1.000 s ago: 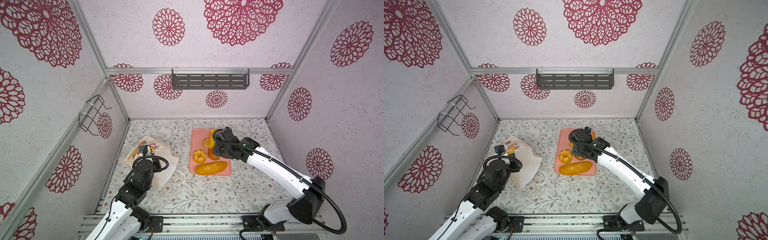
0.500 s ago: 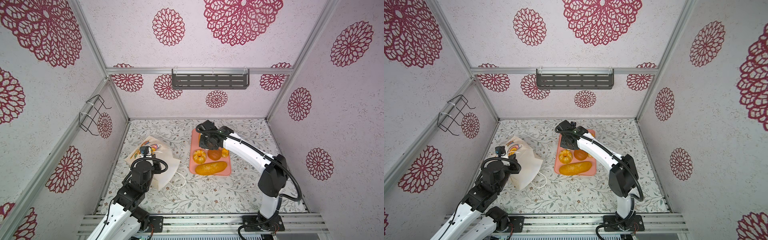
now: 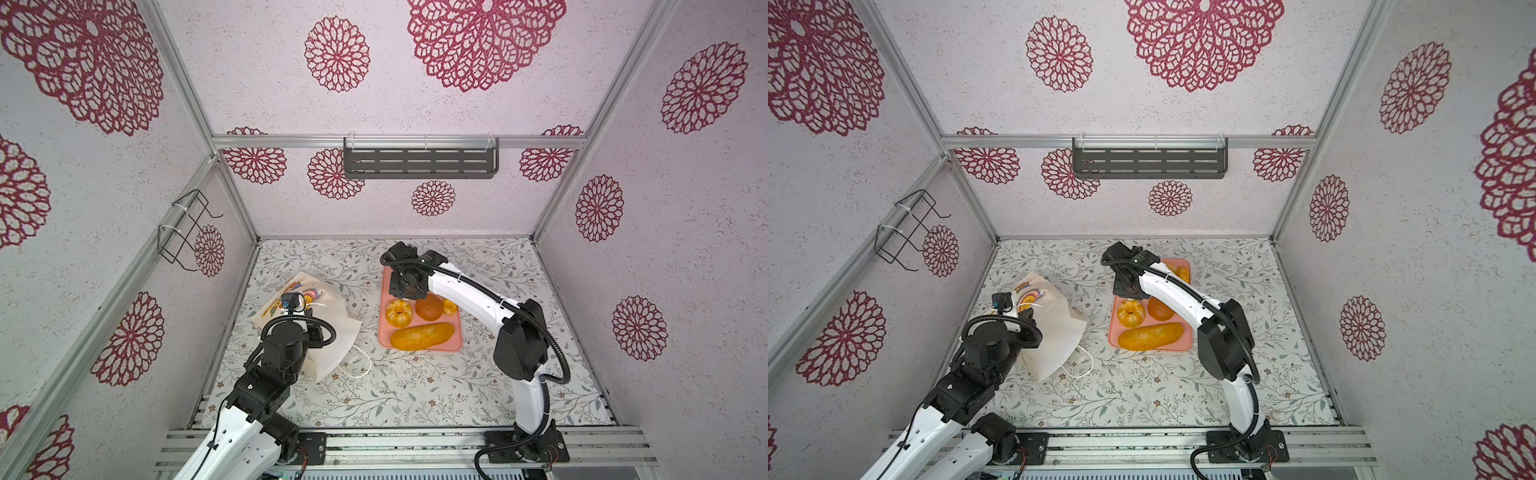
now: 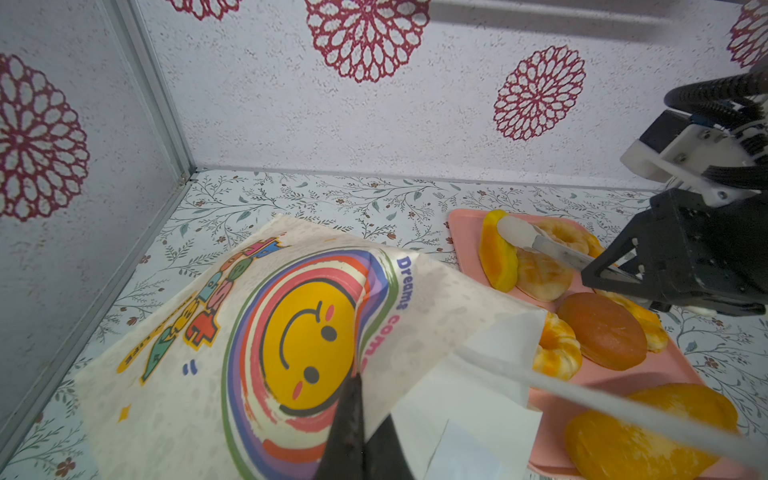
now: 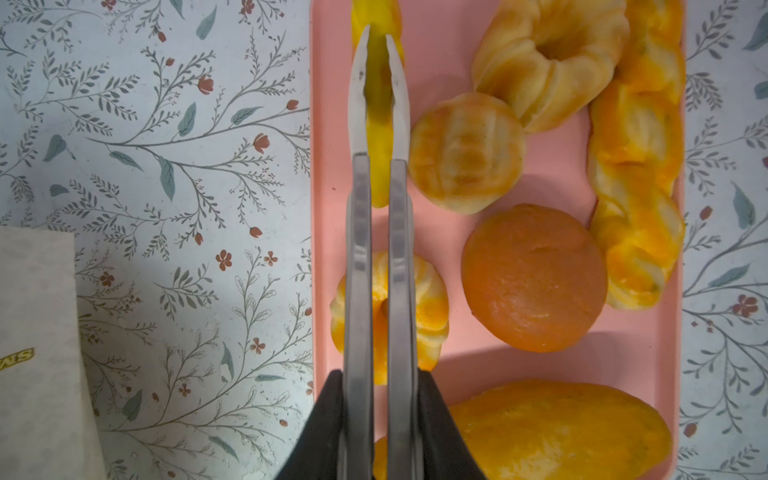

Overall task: Take the fake bread out of the paper bag
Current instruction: 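Lower the yellow bread onto the far end of the tray and open the tongs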

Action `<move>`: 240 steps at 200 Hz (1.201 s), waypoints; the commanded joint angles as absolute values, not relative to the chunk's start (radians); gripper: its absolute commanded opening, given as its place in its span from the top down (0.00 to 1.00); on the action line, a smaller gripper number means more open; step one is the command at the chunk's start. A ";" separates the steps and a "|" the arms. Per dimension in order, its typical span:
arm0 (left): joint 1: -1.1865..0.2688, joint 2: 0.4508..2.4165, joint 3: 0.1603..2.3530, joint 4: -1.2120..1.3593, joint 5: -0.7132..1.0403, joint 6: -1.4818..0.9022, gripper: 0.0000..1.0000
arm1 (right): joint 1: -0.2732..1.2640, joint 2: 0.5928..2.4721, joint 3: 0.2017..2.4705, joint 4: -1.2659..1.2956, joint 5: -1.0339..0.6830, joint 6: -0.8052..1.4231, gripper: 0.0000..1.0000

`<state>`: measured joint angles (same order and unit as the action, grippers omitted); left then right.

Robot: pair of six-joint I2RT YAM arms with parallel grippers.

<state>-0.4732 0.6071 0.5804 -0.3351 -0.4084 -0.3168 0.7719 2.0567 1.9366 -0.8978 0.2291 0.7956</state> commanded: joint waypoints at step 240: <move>-0.468 0.598 0.591 -0.341 -0.399 -0.312 1.00 | 0.768 2.028 2.025 -0.894 0.214 0.718 0.65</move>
